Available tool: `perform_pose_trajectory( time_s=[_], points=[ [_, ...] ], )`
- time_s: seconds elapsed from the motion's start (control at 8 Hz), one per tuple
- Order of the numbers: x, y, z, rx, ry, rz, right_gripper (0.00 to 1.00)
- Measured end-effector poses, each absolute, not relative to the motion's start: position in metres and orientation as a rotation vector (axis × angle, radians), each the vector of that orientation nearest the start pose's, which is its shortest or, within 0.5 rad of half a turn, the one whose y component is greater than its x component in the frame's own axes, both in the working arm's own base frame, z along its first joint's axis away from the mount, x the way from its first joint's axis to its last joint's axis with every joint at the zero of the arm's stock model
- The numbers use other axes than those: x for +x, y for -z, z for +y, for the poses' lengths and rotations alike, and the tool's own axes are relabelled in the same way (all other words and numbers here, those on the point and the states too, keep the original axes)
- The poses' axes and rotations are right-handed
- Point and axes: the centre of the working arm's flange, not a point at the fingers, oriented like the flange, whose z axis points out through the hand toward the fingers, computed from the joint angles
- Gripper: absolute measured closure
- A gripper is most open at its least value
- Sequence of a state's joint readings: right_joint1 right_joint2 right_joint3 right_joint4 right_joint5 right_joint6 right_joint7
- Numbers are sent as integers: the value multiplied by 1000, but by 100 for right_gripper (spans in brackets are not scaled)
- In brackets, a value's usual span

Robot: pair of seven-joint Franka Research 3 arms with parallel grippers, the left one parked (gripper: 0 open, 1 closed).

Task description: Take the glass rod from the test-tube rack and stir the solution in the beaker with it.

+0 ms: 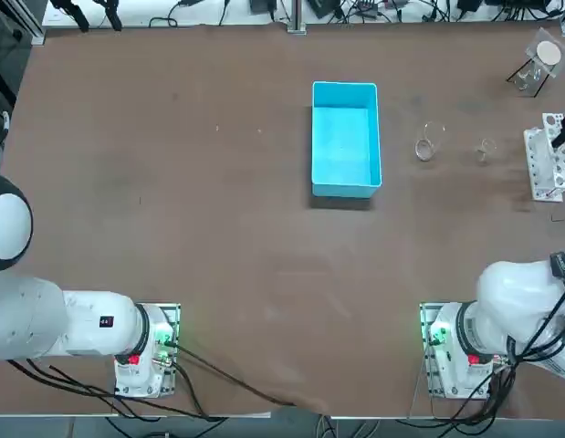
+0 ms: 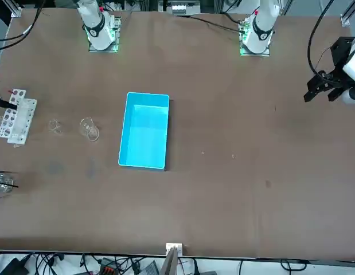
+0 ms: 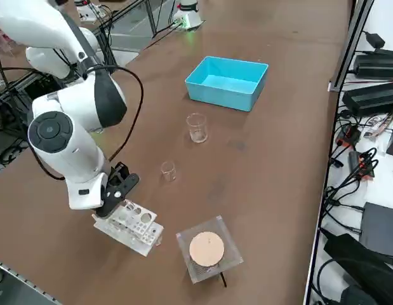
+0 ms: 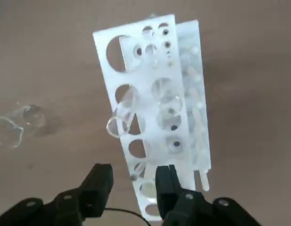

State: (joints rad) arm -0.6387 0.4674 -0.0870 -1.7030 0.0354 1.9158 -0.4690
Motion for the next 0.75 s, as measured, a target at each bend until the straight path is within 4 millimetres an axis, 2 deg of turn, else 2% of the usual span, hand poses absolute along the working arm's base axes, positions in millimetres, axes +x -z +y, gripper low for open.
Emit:
perform_pose_trajectory(
  time_s=[0.38,0.62,0.75],
  points=[
    [482,-295,-419,-2958,-331,405,47],
    [481,-295,-419,-2954,-337,406,62],
    [481,-295,-419,-2955,-336,406,64]
  ],
)
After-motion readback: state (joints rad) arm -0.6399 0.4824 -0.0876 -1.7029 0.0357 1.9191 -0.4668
